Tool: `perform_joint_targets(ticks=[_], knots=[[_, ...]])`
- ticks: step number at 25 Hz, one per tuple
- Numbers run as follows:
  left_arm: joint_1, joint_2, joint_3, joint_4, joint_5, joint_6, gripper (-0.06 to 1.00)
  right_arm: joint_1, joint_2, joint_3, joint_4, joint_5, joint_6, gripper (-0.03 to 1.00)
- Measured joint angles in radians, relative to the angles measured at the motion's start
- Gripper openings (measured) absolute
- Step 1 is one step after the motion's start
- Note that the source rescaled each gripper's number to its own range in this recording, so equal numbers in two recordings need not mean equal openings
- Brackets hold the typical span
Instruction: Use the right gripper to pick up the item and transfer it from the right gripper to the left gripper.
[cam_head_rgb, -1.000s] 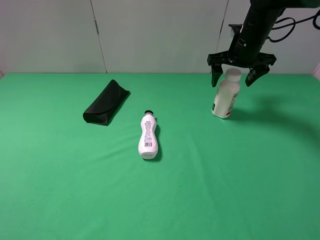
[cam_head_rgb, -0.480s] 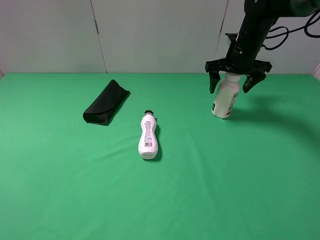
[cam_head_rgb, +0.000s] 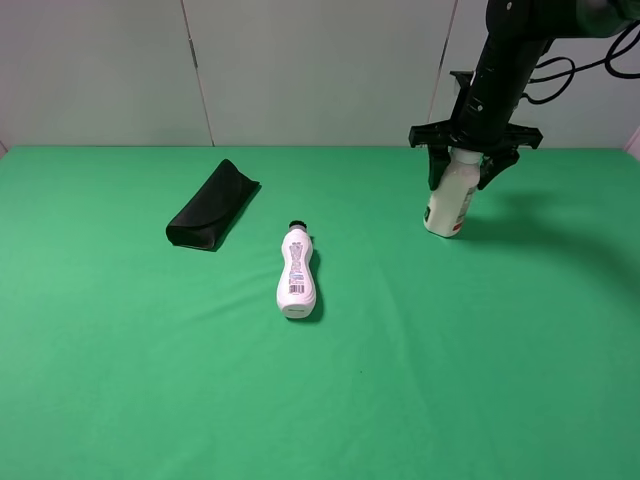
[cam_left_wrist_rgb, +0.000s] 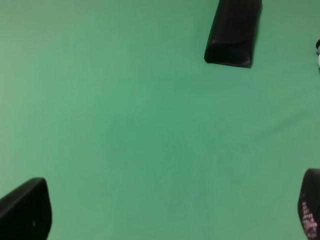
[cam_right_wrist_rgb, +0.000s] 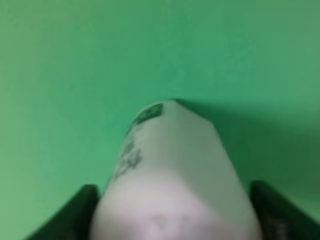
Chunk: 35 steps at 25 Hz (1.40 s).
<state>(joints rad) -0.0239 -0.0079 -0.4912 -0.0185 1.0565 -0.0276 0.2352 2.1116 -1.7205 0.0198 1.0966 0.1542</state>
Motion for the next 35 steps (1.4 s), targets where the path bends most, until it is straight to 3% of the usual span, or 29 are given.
perform_joint_targets(ticks=[22,29,35], knots=[[0.000,0.000,0.000,0.000,0.000,0.000,1.00,0.000,-0.009,0.000,-0.001,-0.008,-0.001,0.03],[0.000,0.000,0.000,0.000,0.000,0.000,1.00,0.000,-0.186,0.003,0.001,-0.043,-0.029,0.03],[0.000,0.000,0.000,0.000,0.000,0.000,1.00,0.000,-0.347,0.081,0.148,-0.074,-0.114,0.03]])
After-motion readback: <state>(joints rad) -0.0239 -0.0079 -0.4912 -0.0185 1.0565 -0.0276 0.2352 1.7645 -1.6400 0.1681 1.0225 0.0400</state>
